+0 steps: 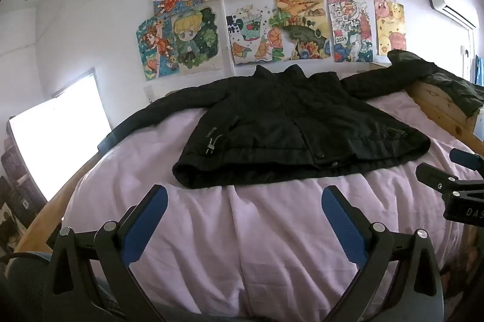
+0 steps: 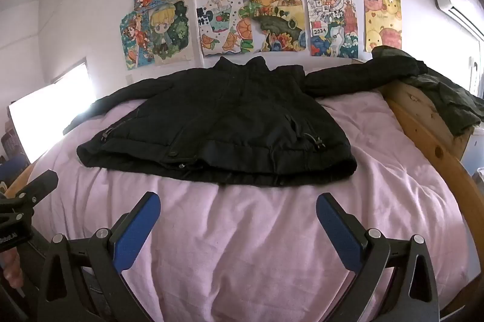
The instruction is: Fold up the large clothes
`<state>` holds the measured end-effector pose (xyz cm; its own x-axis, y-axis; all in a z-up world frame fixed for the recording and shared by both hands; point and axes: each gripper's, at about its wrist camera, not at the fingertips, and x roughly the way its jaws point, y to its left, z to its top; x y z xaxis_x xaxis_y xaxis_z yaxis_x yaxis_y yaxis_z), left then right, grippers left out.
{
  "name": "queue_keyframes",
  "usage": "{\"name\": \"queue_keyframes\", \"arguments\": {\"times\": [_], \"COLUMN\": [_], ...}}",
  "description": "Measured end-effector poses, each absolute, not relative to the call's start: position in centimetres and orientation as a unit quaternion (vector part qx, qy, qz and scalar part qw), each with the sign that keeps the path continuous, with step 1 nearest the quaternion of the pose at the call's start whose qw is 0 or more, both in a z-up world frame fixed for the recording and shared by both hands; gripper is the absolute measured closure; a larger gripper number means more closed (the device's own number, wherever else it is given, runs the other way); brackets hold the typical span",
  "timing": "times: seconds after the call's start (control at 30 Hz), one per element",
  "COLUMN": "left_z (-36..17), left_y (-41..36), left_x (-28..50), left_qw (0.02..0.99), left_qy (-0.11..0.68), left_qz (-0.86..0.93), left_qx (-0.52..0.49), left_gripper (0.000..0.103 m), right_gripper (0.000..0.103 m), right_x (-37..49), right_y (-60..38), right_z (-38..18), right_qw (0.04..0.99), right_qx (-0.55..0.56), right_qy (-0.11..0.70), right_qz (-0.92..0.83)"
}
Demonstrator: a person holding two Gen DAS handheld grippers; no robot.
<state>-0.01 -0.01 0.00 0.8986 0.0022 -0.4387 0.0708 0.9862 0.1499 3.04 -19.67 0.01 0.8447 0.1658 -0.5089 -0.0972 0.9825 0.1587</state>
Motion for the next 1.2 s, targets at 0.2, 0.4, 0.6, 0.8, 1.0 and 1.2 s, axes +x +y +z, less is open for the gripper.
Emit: {"name": "queue_keyframes", "arguments": {"times": [0.2,0.4,0.6,0.8,1.0,1.2], "left_z": [0.00,0.01,0.00,0.00,0.00,0.00], "left_y": [-0.01,-0.01,-0.01,-0.02,-0.01,-0.01], "left_x": [-0.01,-0.03,0.01,0.00,0.01,0.01], "left_qw": [0.971,0.971,0.970,0.970,0.970,0.970], "left_qy": [0.225,0.226,0.227,0.227,0.227,0.227], "left_qz": [-0.018,-0.018,-0.018,-0.018,-0.018,-0.018], "left_qx": [0.082,0.082,0.082,0.082,0.082,0.082], "left_gripper": [0.003,0.003,0.003,0.003,0.003,0.003], "right_gripper": [0.000,0.000,0.000,0.000,0.000,0.000], "right_x": [3.11,3.12,3.15,3.15,3.16,3.16], "right_y": [-19.70,-19.72,-19.78,-19.78,-19.78,-19.81], "right_z": [-0.04,-0.09,-0.08,-0.06,-0.06,-0.04], "right_qw": [0.958,0.958,0.958,0.957,0.957,0.957], "right_qx": [0.064,0.065,0.067,0.068,0.068,0.069], "right_qy": [0.271,0.271,0.271,0.272,0.272,0.272], "right_qz": [0.068,0.069,0.069,0.070,0.070,0.070]}}
